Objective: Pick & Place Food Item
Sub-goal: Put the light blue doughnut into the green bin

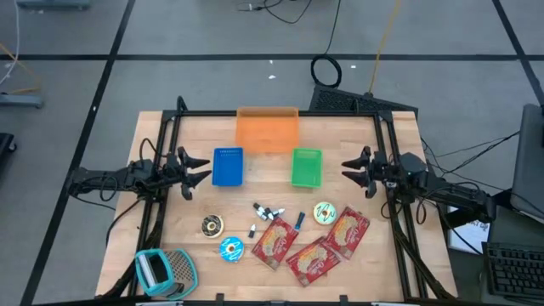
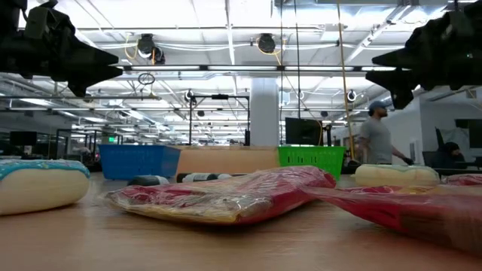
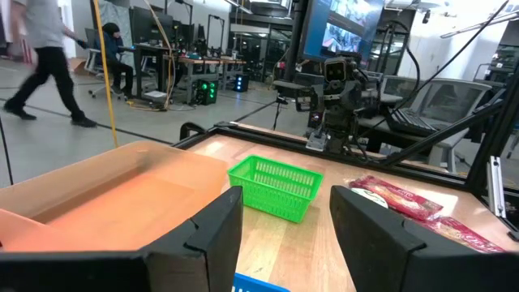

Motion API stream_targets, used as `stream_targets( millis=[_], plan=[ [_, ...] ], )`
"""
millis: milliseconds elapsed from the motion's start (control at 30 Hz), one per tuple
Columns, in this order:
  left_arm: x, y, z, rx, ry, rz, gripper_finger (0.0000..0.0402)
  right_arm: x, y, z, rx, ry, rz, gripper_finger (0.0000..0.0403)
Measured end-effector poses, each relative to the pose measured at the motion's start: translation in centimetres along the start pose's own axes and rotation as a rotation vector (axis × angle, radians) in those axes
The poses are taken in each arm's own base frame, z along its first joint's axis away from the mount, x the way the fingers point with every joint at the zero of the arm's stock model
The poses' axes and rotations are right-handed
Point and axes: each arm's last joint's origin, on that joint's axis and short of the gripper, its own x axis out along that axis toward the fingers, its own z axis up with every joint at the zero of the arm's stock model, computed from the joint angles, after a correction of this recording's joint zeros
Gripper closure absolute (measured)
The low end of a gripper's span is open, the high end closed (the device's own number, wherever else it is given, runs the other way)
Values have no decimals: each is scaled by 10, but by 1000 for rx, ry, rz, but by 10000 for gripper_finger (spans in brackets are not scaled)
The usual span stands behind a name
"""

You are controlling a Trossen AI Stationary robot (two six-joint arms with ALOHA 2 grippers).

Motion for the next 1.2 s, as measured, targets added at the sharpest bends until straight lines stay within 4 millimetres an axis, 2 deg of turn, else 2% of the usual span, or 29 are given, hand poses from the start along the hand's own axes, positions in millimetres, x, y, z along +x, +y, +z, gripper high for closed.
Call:
stream_targets(
  millis=[133, 233, 767, 1000, 1100, 1200],
  plan=[
    [0, 0, 0, 0, -1, 0, 215, 0, 1, 5, 340, -56, 9, 237],
    [0, 0, 0, 0, -1, 0, 215, 0, 1, 6, 470, -70, 6, 236],
    [0, 0, 0, 0, 0, 0, 215, 0, 1, 5, 523, -75, -16, 236],
    [0, 0, 0, 0, 0, 0, 215, 4, 11, 1, 484, -57, 43, 238],
    [0, 0, 0, 0, -1, 0, 215, 5, 11, -2, 489, -100, -61, 238],
    [0, 0, 0, 0, -1, 0, 215, 8, 7, -13, 517, -51, -204, 239]
  ],
)
